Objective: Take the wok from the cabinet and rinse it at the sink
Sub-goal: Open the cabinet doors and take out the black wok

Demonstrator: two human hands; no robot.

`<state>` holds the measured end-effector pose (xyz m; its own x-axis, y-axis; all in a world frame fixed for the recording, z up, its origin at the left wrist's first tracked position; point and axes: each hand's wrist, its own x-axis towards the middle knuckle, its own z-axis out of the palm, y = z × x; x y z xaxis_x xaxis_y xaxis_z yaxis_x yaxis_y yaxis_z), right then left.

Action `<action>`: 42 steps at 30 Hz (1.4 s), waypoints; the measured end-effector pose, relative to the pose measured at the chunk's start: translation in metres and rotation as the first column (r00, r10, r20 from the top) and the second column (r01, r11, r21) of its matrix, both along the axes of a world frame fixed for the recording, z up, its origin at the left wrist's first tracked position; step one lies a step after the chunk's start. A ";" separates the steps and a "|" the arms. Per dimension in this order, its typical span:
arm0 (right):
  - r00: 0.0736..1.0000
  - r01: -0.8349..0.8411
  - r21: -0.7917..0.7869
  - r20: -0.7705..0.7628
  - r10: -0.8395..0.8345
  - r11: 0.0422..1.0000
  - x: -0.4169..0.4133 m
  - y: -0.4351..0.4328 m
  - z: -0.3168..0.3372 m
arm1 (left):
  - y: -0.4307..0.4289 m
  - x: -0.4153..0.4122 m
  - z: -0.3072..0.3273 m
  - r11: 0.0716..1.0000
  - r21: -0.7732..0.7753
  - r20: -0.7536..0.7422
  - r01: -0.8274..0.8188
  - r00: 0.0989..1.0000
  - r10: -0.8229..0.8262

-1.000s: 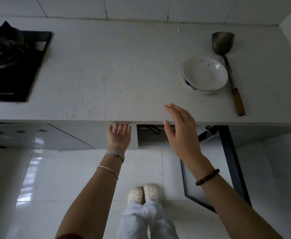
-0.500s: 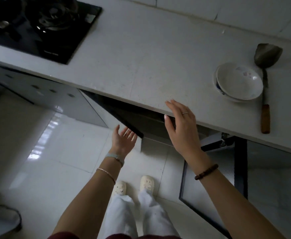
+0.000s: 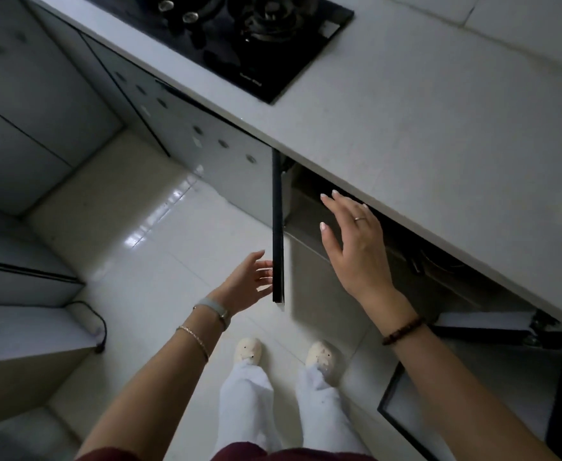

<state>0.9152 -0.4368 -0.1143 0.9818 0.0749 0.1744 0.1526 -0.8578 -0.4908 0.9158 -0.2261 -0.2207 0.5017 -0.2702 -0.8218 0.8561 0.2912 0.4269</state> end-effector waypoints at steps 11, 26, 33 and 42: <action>0.999 0.042 0.058 0.008 -0.043 0.997 0.019 0.124 -0.014 | 0.138 0.055 0.017 0.914 0.230 0.101 0.333 0.926 -0.363; 0.995 0.093 0.033 -0.039 -0.092 0.995 0.029 0.183 -0.014 | 0.195 0.105 0.023 0.773 0.429 0.127 0.468 0.816 -0.564; 0.987 0.157 0.056 0.026 -0.159 0.986 0.009 0.155 -0.009 | 0.180 0.085 0.036 0.715 0.621 0.224 0.321 0.802 -0.554; 0.965 0.250 0.113 0.046 -0.257 0.962 -0.048 0.079 -0.027 | 0.075 0.019 0.065 0.591 0.801 0.564 -0.090 0.443 -0.697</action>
